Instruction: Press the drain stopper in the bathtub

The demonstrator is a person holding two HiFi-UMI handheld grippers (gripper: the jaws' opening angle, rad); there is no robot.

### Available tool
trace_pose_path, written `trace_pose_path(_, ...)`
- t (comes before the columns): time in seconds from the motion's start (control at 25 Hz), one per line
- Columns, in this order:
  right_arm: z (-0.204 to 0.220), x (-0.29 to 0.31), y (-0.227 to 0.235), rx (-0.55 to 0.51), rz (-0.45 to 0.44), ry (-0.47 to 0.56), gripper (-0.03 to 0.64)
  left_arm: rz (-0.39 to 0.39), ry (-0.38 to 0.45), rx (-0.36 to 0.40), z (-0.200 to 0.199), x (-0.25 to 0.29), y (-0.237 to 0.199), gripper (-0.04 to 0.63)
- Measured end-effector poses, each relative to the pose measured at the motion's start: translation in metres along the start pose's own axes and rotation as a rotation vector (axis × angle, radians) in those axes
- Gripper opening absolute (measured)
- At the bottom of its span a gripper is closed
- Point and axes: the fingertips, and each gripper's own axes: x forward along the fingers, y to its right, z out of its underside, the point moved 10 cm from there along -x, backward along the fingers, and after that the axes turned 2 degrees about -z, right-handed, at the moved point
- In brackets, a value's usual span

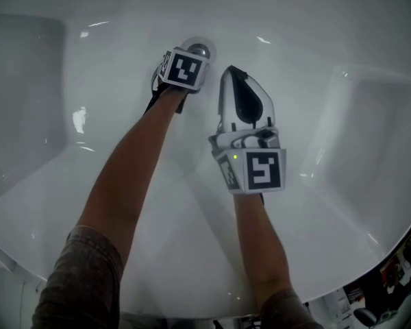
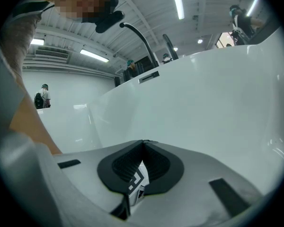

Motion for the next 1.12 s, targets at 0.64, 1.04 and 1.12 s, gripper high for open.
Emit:
trace_pose_path(0.64, -0.071, -0.038, -0.018, -0.028, 0.047, -0.057, 0.003, -0.01, -0.011, -0.17, 0.001, -0.109, 0.009, 0.0)
trace_pose_path(1.04, -0.187, -0.08, -0.053, -0.036, 0.035, -0.052, 0.003, 0.034, 0.048, -0.222, -0.058, -0.265, 0.058, 0.001)
trace_pose_path(1.12, -0.211, -0.091, -0.065, -0.04, 0.028, -0.054, 0.003, 0.038, 0.06, -0.226, -0.065, -0.301, 0.067, 0.0)
